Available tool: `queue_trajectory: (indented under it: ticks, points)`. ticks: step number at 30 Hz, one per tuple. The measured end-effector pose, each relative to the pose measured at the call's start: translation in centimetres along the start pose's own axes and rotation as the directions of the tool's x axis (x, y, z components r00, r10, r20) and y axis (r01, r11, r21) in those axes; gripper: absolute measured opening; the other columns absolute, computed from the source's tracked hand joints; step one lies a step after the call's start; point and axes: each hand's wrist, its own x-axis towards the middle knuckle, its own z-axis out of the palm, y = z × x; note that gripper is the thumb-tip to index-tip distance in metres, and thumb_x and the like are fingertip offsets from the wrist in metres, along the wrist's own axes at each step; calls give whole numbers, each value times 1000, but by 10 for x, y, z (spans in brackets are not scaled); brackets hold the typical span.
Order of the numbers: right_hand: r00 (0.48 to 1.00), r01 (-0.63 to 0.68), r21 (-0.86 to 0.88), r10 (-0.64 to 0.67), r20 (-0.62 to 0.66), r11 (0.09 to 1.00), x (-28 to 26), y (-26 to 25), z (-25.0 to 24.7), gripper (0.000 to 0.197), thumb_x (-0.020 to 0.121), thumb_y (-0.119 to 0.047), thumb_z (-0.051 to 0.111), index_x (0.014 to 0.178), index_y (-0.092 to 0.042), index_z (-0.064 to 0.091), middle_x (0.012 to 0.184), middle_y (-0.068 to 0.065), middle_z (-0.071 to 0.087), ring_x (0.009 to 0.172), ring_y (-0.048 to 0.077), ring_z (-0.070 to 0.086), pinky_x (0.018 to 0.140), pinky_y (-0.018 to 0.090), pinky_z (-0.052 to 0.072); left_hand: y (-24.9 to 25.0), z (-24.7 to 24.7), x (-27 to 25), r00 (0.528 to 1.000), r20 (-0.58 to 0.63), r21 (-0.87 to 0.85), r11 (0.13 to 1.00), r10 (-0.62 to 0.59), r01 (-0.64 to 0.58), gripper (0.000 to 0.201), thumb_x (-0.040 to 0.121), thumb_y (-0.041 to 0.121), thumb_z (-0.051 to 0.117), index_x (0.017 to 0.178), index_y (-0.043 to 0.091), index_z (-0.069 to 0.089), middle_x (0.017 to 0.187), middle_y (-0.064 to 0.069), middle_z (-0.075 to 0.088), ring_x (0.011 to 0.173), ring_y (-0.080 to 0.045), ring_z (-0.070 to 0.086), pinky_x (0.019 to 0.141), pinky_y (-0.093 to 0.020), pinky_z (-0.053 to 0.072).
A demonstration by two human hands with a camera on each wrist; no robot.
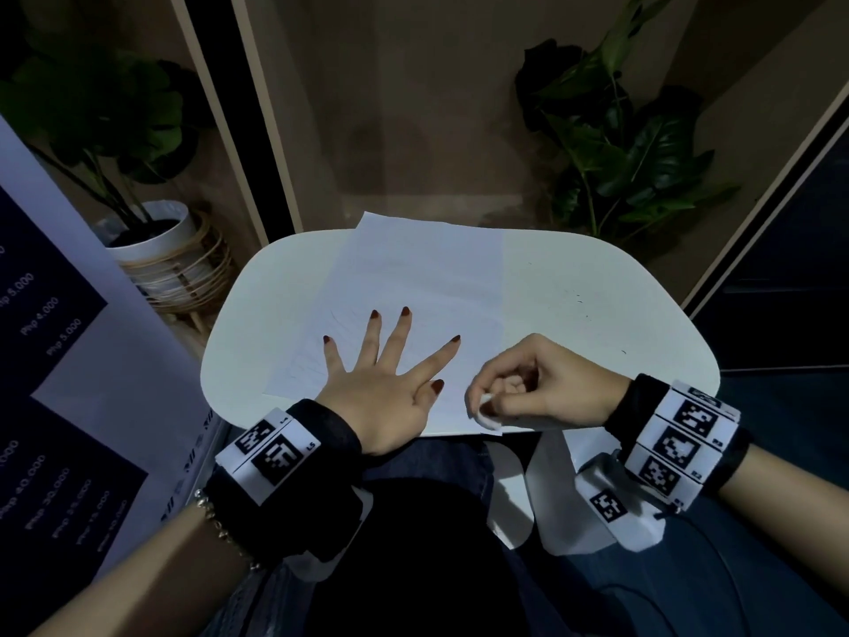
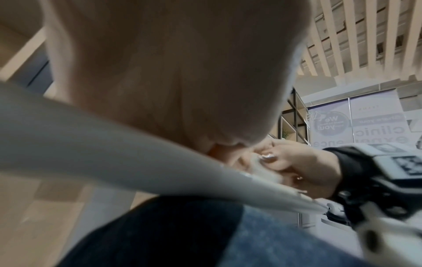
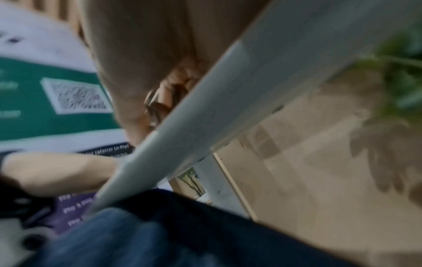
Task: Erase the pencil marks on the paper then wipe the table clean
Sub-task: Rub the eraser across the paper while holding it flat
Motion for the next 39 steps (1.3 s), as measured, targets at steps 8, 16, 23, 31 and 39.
queue_trajectory:
  ticks: [8, 16, 23, 31, 39]
  points:
    - [877, 144, 531, 140, -459, 835, 8, 0, 1, 14, 96, 5, 50, 100, 12, 62, 57, 11, 54, 44, 7, 49, 51, 20, 38, -2, -5, -2, 999, 39, 18, 999, 37, -38, 51, 104, 49, 9, 142, 59, -23, 154, 4, -40, 140, -27, -39, 110, -68, -14]
    - [876, 78, 586, 225, -426, 806, 13, -3, 1, 17, 97, 2, 54, 102, 18, 59, 85, 26, 61, 62, 22, 57, 51, 27, 37, -7, -14, -8, 998, 41, 58, 997, -57, 55, 74, 101, 58, 16, 153, 20, -21, 157, -4, -33, 147, -23, -27, 118, -59, -5]
    - [915, -27, -47, 6, -403, 999, 4, -25, -26, 9, 94, -12, 65, 91, -6, 71, 64, 1, 67, 59, 15, 59, 60, 17, 44, -10, -14, -9, 997, 42, 36, 998, -62, 60, 85, 94, 70, 16, 154, 22, -20, 157, 3, -33, 147, -18, -27, 120, -55, -2]
    - [985, 11, -35, -17, -170, 999, -4, -29, -12, 10, 100, -8, 55, 103, -1, 61, 77, 13, 68, 68, 22, 64, 64, 25, 50, -16, -12, -6, 999, 35, 22, 999, -29, 28, 79, 96, 67, 13, 152, 25, -23, 156, 5, -35, 145, -15, -29, 119, -55, -7]
    - [922, 54, 577, 181, -342, 815, 4, -6, -1, 11, 93, -1, 58, 99, 9, 58, 84, 24, 64, 89, 37, 61, 81, 35, 53, -16, -13, -5, 998, 56, 29, 999, -32, 31, 72, 100, 61, 11, 151, 25, -25, 156, 5, -36, 145, -16, -30, 119, -55, -8]
